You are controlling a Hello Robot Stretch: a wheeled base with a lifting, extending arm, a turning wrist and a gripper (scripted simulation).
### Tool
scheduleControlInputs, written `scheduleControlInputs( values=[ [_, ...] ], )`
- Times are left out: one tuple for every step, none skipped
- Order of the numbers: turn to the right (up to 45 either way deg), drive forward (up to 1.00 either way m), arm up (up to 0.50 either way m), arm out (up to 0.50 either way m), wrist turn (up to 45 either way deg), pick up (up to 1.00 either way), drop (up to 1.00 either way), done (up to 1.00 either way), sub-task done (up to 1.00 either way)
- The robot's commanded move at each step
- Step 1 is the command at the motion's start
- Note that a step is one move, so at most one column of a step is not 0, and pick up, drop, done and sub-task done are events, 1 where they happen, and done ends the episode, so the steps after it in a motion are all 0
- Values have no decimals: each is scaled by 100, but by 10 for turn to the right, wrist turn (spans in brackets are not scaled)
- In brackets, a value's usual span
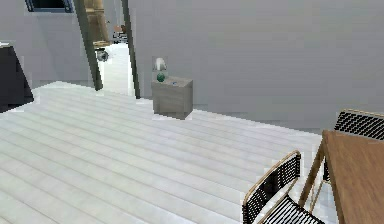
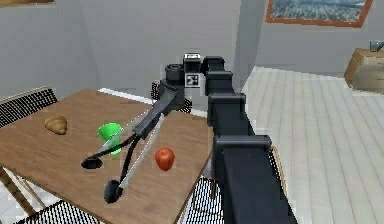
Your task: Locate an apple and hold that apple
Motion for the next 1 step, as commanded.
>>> scheduleControlInputs(
  values=[
    [0, 0, 0, 0, 450, 0, 0, 0, 0]
  ],
)
